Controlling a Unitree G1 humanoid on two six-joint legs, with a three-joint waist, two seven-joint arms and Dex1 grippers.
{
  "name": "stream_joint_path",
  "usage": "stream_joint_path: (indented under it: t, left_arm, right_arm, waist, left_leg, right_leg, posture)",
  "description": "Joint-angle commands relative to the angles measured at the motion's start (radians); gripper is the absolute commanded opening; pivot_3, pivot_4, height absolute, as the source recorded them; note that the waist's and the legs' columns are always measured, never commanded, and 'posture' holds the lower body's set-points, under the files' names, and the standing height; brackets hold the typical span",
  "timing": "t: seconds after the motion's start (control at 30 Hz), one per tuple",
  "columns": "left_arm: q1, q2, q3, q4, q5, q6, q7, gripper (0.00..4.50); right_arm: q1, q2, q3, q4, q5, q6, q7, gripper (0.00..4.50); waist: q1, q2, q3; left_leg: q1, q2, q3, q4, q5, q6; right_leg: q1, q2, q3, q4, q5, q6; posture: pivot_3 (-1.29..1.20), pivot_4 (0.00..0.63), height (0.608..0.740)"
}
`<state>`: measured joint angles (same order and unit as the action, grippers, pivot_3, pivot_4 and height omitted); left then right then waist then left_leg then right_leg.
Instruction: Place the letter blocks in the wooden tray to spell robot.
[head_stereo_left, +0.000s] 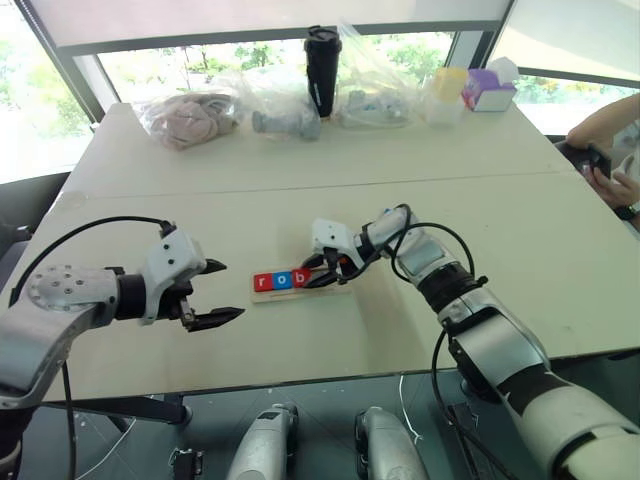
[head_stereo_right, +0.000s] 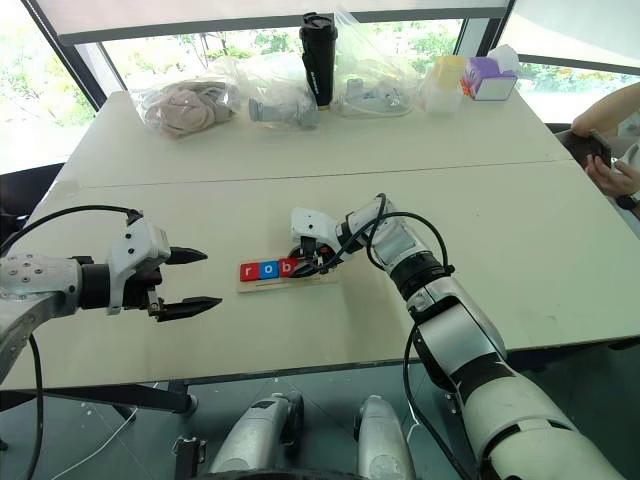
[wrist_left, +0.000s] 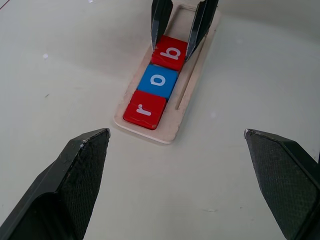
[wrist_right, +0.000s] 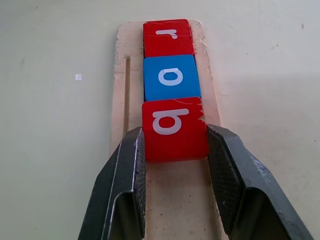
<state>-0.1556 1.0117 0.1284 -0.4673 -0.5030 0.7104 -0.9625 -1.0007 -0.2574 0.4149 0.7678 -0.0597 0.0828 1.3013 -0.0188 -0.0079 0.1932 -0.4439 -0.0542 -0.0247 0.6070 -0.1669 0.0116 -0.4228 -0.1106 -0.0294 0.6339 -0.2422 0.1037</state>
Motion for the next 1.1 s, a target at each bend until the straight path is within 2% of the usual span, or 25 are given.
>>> stream_joint_path:
  t: [0.03,0.13,0.17,0.3,0.4,0.6,0.77,1.1]
  left_arm:
    - [-0.015,-0.002,-0.001,0.0,0.005,-0.018,-0.002,4.5]
    - [-0.015,-0.003,0.0,0.0,0.006,-0.018,-0.001,4.5]
    - [-0.015,-0.003,-0.001,0.0,0.006,-0.017,-0.001,4.5]
    - [-0.017,-0.004,-0.001,0.005,0.007,-0.019,-0.001,4.5]
    - [-0.017,-0.005,0.0,0.005,0.007,-0.02,0.001,4.5]
    - [-0.018,-0.007,-0.004,0.008,0.007,-0.021,0.001,4.5]
    - [-0.035,-0.012,-0.02,0.014,0.01,-0.021,0.0,4.5]
    - [-0.04,-0.014,-0.021,0.012,0.009,-0.015,0.002,4.5]
  right_arm:
    - [-0.008,0.011,-0.028,-0.012,0.009,-0.002,-0.01,2.66]
    - [-0.011,0.015,-0.033,-0.017,0.014,0.0,-0.019,4.27]
    - [-0.011,0.015,-0.034,-0.024,0.017,0.001,-0.018,4.44]
    - [-0.02,0.012,-0.065,-0.042,0.038,0.014,-0.037,4.44]
    - [-0.032,0.001,-0.137,-0.071,0.07,0.042,-0.103,4.44]
    - [0.007,-0.021,-0.186,-0.131,0.069,0.06,-0.177,4.44]
    - [0.016,-0.024,-0.159,-0.055,-0.003,-0.013,-0.274,4.44]
    - [-0.033,0.027,-0.142,0.109,-0.032,-0.079,-0.294,4.44]
  waist:
    - [0.0,0.0,0.0]
    - [0.0,0.0,0.0]
    - [0.0,0.0,0.0]
    - [0.0,0.0,0.0]
    - [0.001,0.0,0.0]
    - [0.001,0.0,0.0]
    - [0.001,0.0,0.0]
    - [-0.002,0.0,0.0]
  left_leg:
    - [0.0,0.0,0.0,0.0,0.0,0.0]
    - [0.0,0.0,0.0,0.0,0.0,0.0]
    - [0.0,0.0,0.0,0.0,0.0,0.0]
    - [0.0,0.0,0.0,0.0,0.0,0.0]
    - [0.0,0.0,0.0,0.0,0.0,0.0]
    - [0.0,0.0,0.0,0.0,0.0,0.0]
    - [0.0,0.0,0.0,0.0,0.0,0.0]
    - [0.0,0.0,0.0,0.0,0.001,0.002]
  right_leg:
    - [0.0,0.0,0.0,0.0,0.0,0.0]
    - [0.0,0.0,0.0,0.0,0.0,0.0]
    - [0.0,0.0,0.0,0.0,0.0,0.0]
    - [0.0,0.0,0.0,0.0,0.0,0.0]
    - [0.0,0.0,0.0,0.0,0.0,0.0]
    - [0.0,0.0,0.0,0.0,0.0,0.0]
    - [0.0,0.0,0.0,0.0,0.0,0.0]
    - [0.003,0.0,0.0,0.001,0.0,0.0]
  posture:
    - [0.0,0.15,0.74]
    - [0.0,0.15,0.74]
    - [0.0,0.15,0.74]
    - [0.0,0.15,0.74]
    - [0.0,0.15,0.74]
    - [0.0,0.15,0.74]
    - [0.0,0.15,0.74]
    - [0.0,0.15,0.74]
